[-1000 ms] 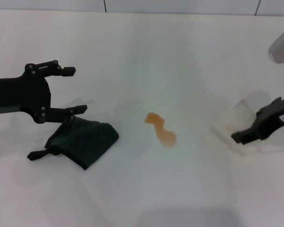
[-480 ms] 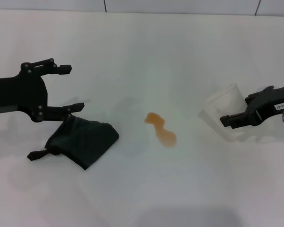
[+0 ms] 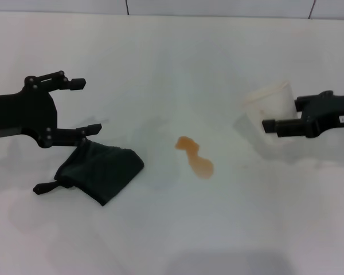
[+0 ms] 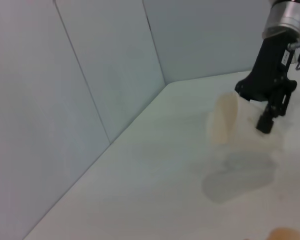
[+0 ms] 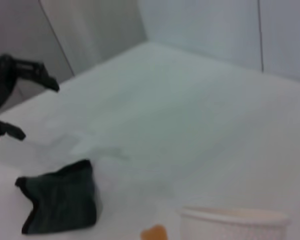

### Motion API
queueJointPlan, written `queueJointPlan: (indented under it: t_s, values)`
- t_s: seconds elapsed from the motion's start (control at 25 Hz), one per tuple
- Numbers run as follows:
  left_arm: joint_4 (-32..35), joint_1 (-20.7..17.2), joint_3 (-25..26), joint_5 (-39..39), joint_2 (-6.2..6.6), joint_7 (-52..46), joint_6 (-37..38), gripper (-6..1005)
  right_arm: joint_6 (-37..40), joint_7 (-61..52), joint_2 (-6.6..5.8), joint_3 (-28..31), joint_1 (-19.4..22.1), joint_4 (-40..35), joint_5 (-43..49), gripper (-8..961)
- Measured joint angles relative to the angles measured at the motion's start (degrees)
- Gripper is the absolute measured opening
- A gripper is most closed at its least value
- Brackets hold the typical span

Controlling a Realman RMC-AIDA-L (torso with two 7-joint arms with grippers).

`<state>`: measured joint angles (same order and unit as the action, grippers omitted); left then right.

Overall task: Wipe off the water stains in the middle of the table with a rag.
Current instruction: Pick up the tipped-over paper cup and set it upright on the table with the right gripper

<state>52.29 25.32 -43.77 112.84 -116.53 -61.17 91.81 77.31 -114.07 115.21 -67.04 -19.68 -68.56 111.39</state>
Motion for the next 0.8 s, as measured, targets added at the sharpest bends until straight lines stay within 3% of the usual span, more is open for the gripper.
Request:
queueJointPlan:
  t_s: [0.2,0.48,0.8]
  values:
    - [0.0,0.0,0.0,0.0,-0.02,0.0,-0.1,856,-0.6,4.6,-0.04,0.8,-0.1,2.9,-2.3,635]
    - [-1.9,0.6,0.0,0.0,0.12,0.7,-0.7,855,-4.3,17.5,-0.14,1.5,-1.6,14.3,-12.3,634]
    - [-2.7,0.9,0.1,-0.2,0.41,1.4,-0.8,854,-5.5,26.3,-0.05,4.0,-2.9,22.5,-15.7,634]
